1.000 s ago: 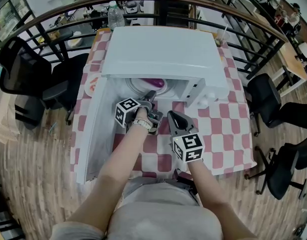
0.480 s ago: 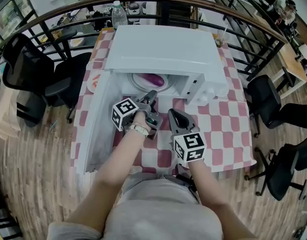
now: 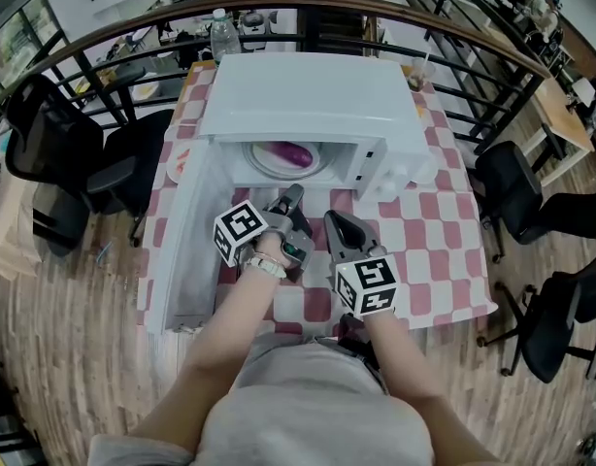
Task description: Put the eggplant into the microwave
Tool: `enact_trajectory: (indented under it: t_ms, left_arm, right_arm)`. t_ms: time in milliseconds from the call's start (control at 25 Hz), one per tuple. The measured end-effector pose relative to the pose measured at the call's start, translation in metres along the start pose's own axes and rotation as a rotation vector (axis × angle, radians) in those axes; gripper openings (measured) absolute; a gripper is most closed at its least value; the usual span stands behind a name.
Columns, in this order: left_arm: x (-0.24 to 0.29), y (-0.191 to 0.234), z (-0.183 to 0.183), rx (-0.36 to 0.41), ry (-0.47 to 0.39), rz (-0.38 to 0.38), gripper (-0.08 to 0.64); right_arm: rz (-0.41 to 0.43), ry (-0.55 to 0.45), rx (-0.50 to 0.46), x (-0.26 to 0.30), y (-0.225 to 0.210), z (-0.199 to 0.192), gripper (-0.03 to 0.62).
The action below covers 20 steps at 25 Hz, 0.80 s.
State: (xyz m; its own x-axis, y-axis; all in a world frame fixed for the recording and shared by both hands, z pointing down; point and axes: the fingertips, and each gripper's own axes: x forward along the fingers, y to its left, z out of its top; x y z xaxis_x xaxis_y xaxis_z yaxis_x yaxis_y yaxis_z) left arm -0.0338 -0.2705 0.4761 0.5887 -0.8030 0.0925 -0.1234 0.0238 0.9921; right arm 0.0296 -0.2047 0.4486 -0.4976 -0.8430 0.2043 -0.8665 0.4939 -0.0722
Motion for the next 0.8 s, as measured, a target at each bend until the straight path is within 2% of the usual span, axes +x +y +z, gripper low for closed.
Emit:
enact_trajectory:
  t_ms: [200, 440, 640, 800]
  left_arm:
    - [-0.008, -0.018, -0.018, 0.153, 0.034, -0.079, 0.003]
    - [-0.02, -0.022, -0.031, 0.321, 0.049, -0.095, 0.003]
    - [-0.03, -0.032, -0.034, 0.564, 0.033, -0.091, 0.003]
    - [-0.036, -0.048, -0.033, 0.765, -0.013, -0.115, 0.003]
  right_arm:
    - [-0.003, -0.013, 0.017, -0.007, 0.004, 0.002, 0.023]
    - [-0.008, -0.025, 0.028, -0.012, 0.006, 0.003, 0.023]
    - [-0.007, -0.027, 0.028, -0.014, 0.009, 0.002, 0.024]
    - [-0.006, -0.035, 0.028, -0.014, 0.012, 0.004, 0.023]
